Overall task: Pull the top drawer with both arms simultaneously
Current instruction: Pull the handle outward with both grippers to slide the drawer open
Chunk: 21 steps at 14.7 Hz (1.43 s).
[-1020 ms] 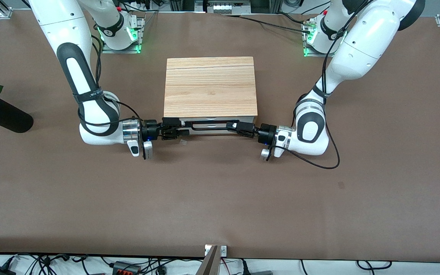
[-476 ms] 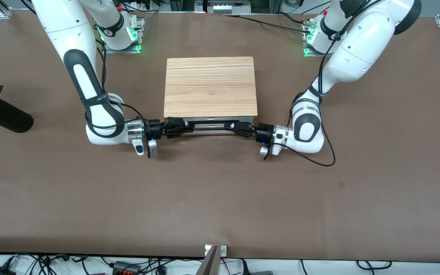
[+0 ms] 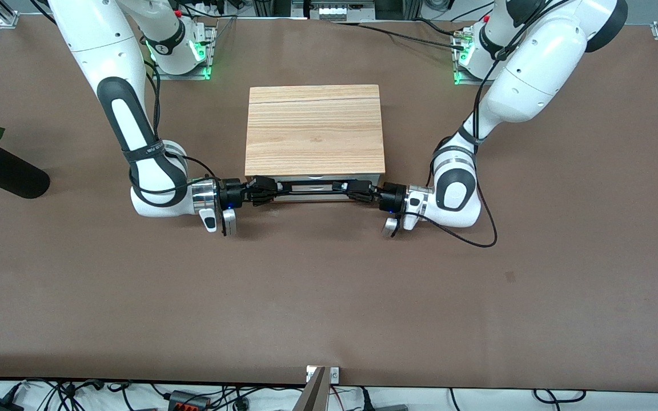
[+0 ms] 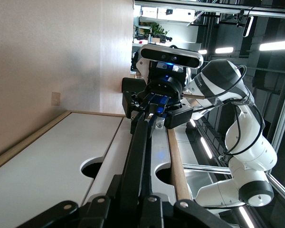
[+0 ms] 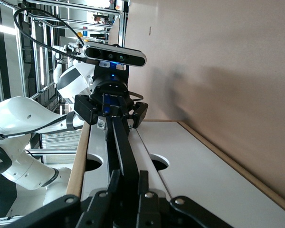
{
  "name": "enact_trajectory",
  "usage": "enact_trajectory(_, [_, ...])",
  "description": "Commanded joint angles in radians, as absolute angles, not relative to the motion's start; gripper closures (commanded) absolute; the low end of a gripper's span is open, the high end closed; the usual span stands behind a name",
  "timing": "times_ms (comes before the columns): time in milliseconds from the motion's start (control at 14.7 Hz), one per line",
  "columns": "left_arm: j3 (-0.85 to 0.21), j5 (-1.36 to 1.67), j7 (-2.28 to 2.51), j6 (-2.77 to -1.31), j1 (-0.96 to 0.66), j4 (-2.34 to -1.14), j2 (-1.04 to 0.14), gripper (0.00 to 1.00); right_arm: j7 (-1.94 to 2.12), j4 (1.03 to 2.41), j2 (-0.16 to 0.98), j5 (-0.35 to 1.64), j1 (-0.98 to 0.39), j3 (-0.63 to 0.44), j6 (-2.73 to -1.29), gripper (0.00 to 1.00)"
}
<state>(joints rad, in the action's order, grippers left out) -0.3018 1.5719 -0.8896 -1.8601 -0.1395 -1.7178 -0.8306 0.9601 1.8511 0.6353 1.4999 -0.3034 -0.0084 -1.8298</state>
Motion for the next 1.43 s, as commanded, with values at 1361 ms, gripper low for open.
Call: enact_trajectory(1361, [-0.278,1.629,-0.942,-1.962,-0.153,-1.493,-0.974,0.88,0.94,1.542,0.802,1.513,-0.192,-0.008,-1.805,0.96])
